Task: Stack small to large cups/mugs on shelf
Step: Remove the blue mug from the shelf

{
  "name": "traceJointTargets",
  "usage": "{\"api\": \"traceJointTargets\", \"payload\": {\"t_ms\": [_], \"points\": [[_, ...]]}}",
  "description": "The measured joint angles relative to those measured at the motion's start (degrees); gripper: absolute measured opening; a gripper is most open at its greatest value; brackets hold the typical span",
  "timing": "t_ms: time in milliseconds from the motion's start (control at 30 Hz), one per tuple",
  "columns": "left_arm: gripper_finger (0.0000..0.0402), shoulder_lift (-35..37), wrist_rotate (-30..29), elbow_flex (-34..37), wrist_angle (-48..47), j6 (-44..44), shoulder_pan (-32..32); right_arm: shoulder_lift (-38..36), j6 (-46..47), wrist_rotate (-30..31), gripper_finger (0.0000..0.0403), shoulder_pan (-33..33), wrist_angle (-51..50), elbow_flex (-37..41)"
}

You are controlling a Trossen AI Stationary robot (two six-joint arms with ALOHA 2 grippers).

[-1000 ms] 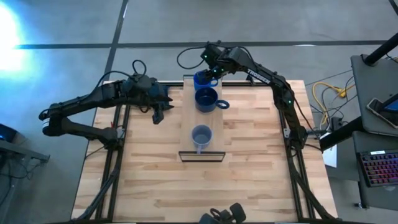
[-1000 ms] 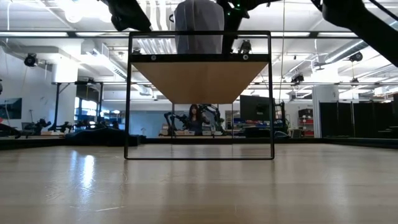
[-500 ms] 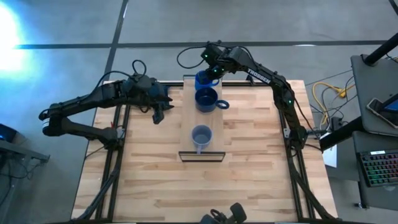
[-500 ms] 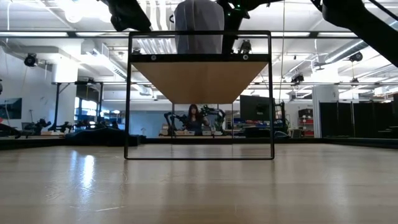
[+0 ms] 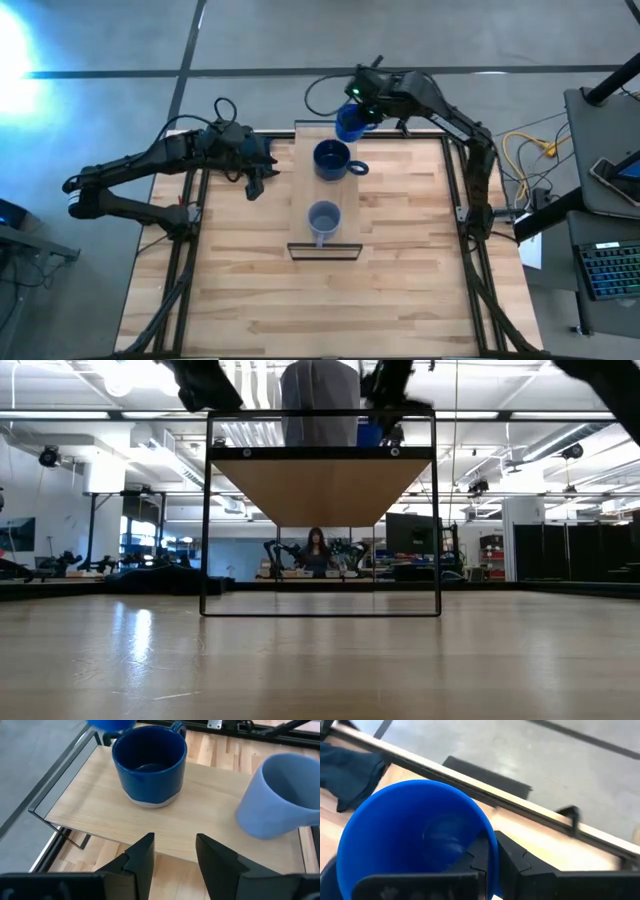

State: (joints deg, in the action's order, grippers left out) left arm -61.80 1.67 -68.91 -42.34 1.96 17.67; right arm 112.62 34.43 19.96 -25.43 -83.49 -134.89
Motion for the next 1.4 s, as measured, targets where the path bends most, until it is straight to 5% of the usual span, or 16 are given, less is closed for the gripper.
{"api": "traceJointTargets", "payload": {"t_ms": [167, 300, 633, 800, 1067, 1400], "points": [[0.0130, 0.0, 0.2, 0.9, 1.0, 0.3, 0.0, -5.5, 8.3, 7.9, 0.0012, 3.6, -6.9, 0.2], [0.0130, 0.0, 0.2, 1.1, 1.3, 0.3, 0.0, -9.6, 13.6, 7.4, 0.0012, 6.7, -6.6, 1.1], [0.0130, 0.0, 0.1, 1.6, 1.0, 1.6, 0.0, -15.2, 14.5, -14.1, 0.0012, 18.5, -6.6, 6.9], [0.0130, 0.0, 0.1, 1.7, 1.0, 2.0, 0.0, -17.9, 17.8, -17.1, 0.0012, 27.2, -6.5, 10.3], [0.0130, 0.0, 1.5, 1.7, 1.2, 2.0, 0.0, -22.0, 42.9, -14.0, 0.0012, 43.6, -6.5, 19.6], [0.0130, 0.0, 1.8, 1.8, 1.4, 2.0, 0.0, -17.3, 79.6, -8.7, 0.0012, 60.3, -2.8, 37.4]]}}
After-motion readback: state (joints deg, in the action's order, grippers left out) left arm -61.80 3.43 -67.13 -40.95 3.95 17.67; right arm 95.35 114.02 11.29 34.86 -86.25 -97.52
